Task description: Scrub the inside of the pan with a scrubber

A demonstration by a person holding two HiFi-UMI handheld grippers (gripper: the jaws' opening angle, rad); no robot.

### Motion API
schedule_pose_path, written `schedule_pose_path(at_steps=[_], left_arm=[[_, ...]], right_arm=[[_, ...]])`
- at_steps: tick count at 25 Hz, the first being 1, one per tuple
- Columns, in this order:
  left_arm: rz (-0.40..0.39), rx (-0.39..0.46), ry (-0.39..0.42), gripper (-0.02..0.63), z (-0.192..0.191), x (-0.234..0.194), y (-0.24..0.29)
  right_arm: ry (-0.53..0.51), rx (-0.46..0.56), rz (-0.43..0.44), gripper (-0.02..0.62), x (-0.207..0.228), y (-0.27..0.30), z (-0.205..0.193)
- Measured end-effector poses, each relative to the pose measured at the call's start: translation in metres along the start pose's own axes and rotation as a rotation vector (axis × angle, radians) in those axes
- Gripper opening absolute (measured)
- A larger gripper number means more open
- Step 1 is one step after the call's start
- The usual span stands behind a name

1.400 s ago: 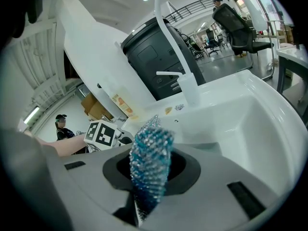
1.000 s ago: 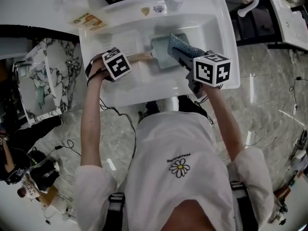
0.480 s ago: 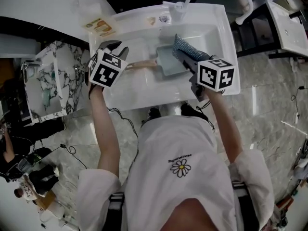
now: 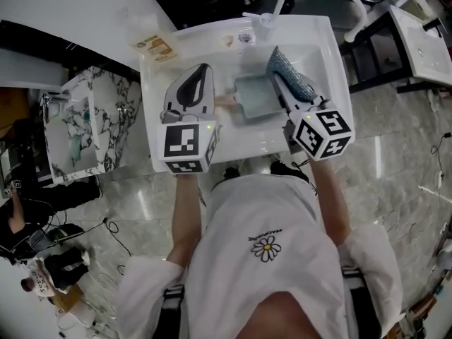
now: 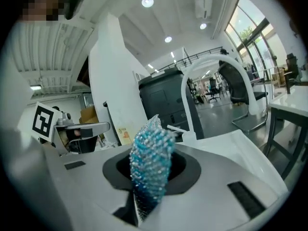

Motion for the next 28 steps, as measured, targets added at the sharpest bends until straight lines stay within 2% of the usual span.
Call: schedule_pose_path(at_steps=[2,4,8,10,19,23,28], left_arm=[[0.014,0.07,-0.066,0.015,-0.003,0.013,-0.005],[0.032,0.113,-0.094,0.015,-0.005,0.027,-0.011],[0.026,0.165,-0.039,0.015,-0.002,0.048,-0.011],[0.007,0.186,-0.048,0.015,0.005,0.051,-0.01],[0.043,0.195,-0.044,0.015,0.01,0.046,-0.01],[0.047,0.177,-0.002,0.015,0.01,0.041,-0.008],[0.059,0.183,-0.016,0.015,0.009,0.037,-0.007]], right_arm=[[-0.042,0.04,-0.019,0.061,-0.006,-0.006,0.005],[-0.084,0.072,-0.038,0.061,-0.012,-0.012,0.008],[-0.138,0.098,-0.062,0.061,-0.02,-0.018,0.007],[-0.147,0.095,-0.072,0.061,-0.022,-0.019,0.004],[-0.136,0.099,-0.098,0.061,-0.019,-0.023,0.002],[-0.138,0.106,-0.099,0.061,-0.017,-0.023,0.004],[-0.15,0.113,-0.103,0.061,-0.017,-0.022,0.004]])
Point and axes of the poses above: the fingertips, and each gripper's own axes: y forward along the fingers, x to its right, z out of its top, the point moved 8 cm from there along -y, backward along the fingers, and after that the axes turned 2 degrees about -y, right-handed, at the moved point
